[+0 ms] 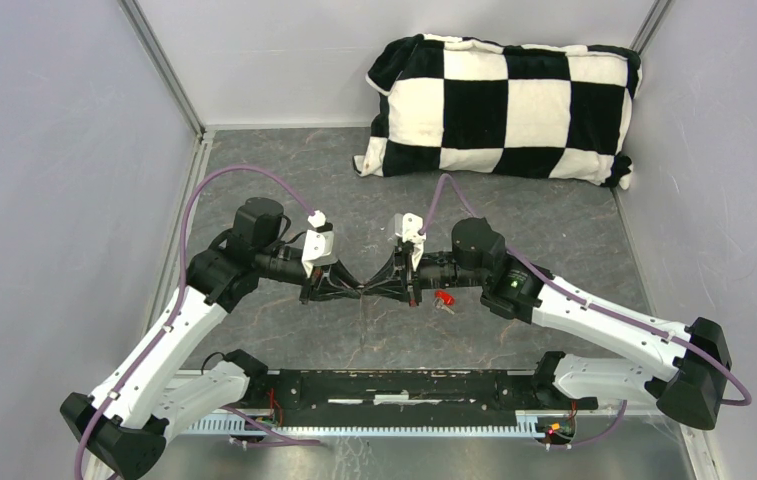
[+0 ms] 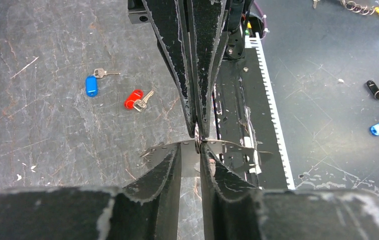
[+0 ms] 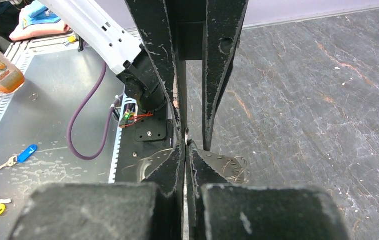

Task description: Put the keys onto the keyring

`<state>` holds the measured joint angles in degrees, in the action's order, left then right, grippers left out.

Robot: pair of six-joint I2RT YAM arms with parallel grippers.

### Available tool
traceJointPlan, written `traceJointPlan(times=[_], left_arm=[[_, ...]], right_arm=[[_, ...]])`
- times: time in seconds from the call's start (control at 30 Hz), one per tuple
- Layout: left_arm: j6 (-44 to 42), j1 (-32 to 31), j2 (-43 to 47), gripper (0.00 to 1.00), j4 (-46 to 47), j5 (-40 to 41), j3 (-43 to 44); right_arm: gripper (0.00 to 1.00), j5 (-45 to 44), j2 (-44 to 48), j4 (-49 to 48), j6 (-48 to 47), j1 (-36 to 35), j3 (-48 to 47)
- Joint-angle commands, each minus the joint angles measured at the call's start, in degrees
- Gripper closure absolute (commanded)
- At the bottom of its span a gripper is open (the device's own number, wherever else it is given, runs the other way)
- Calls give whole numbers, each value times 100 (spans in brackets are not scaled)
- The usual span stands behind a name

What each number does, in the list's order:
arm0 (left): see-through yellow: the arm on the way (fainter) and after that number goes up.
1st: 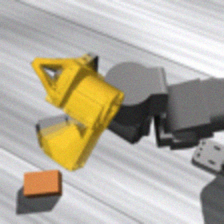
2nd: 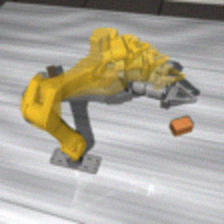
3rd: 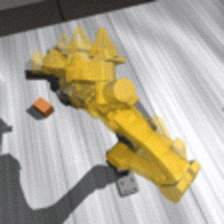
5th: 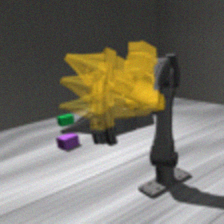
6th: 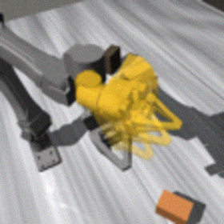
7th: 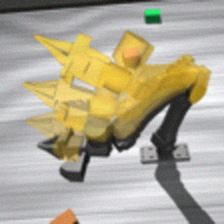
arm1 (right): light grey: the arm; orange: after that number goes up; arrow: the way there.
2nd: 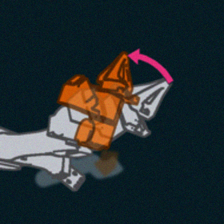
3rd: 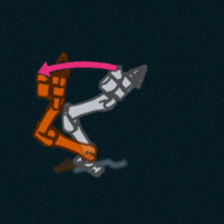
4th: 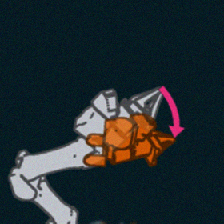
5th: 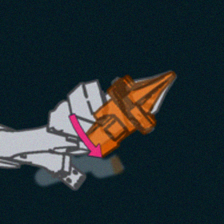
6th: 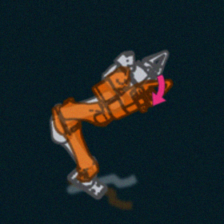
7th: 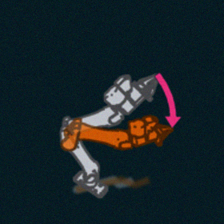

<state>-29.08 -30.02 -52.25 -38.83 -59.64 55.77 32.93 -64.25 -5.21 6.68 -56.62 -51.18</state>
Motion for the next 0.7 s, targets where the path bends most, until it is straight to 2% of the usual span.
traceJointPlan(times=[0.0, 0.07, 0.2, 0.27, 0.3, 0.43, 0.53, 0.67], left_arm=[[120, -4, -54, 79, 165, -159, 235], [69, -4, -52, 89, 156, -145, 233], [-35, -4, -36, 97, 197, -130, 224], [-171, -8, -1, 98, 194, -31, 201], [-283, -5, 34, 98, 199, 32, 179], [-1050, -4, 344, 98, 200, 152, 23], [-1774, -6, 631, 98, 190, 221, -145], [-2996, -10, 1005, 98, 34, 365, -415]], right_arm=[[100, -53, -15, -173, -64, -83, -128], [100, -67, -19, -148, -94, -104, -138], [100, -54, -22, -138, -125, -145, -129], [99, -33, -14, -138, -161, -150, -114], [96, -28, 11, -165, -190, -156, -85], [71, -140, 268, -320, -387, -160, 130], [59, -270, 443, -389, -574, -154, 254], [51, -317, 622, -402, -945, -155, 345]])
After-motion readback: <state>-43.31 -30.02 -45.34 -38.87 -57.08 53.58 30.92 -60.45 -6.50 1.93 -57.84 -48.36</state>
